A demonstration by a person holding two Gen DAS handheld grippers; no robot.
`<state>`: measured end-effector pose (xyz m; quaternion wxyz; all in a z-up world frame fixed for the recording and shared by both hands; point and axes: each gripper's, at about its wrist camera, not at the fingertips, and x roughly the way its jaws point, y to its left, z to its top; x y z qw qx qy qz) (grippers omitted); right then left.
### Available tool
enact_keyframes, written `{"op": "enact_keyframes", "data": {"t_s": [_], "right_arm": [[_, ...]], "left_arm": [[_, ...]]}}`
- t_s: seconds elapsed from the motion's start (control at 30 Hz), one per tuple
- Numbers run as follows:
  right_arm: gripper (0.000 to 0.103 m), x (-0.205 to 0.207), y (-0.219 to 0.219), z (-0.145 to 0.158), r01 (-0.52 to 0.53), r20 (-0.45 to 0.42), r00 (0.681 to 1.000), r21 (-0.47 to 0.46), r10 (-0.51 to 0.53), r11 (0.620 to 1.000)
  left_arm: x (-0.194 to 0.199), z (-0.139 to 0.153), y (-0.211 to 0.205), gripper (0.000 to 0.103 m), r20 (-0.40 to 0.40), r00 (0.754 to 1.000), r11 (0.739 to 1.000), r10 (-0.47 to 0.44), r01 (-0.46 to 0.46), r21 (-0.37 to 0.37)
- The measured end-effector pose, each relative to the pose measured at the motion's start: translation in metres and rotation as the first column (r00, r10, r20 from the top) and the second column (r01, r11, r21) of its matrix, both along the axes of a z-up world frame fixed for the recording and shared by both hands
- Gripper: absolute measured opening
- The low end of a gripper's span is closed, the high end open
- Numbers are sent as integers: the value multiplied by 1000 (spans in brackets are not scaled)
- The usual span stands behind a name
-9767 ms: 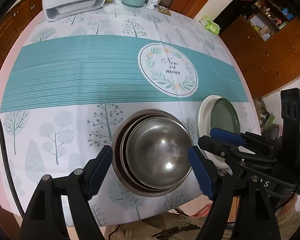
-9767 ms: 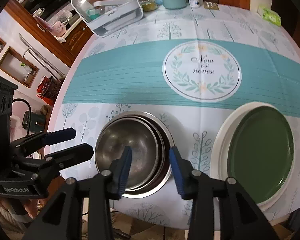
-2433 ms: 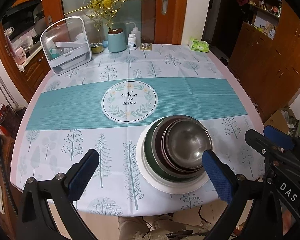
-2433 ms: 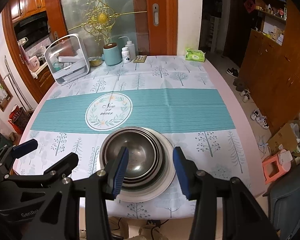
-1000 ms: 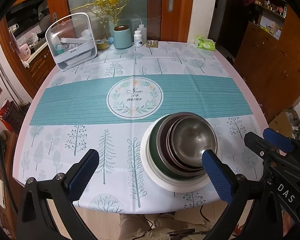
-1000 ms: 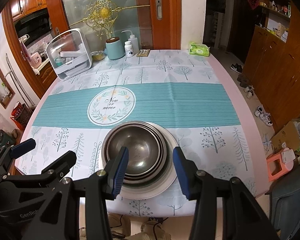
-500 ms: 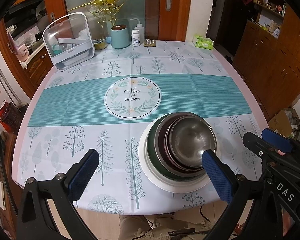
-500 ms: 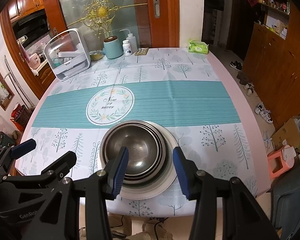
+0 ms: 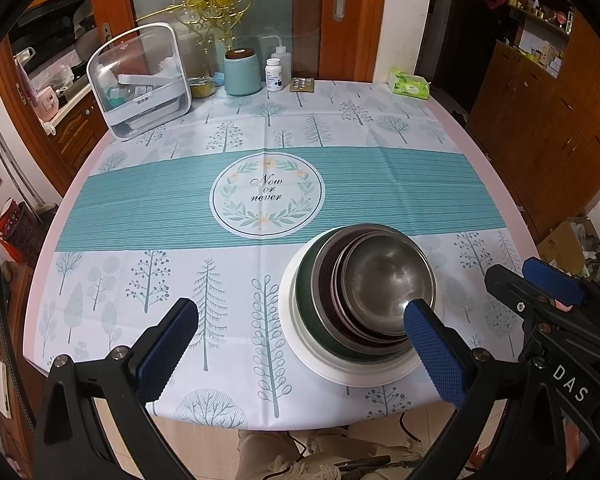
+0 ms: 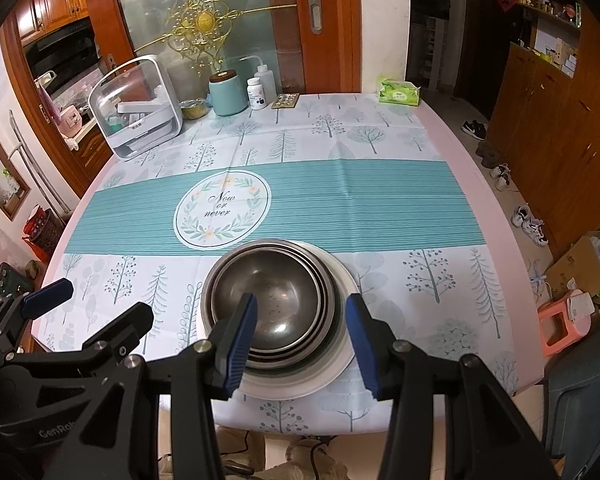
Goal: Organize plates and bowls
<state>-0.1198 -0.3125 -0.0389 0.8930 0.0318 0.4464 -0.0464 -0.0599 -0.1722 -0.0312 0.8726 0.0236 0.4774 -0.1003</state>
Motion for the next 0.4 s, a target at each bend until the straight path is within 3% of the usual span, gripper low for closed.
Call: {"op": "enact_keyframes", "data": {"t_s": [0.4], "right_arm": [[47, 1, 5, -3, 0, -7, 1000, 1, 0, 1000]], "left_arm": [[2, -5, -1, 102, -20, 1000, 1000, 18, -18, -3]]}}
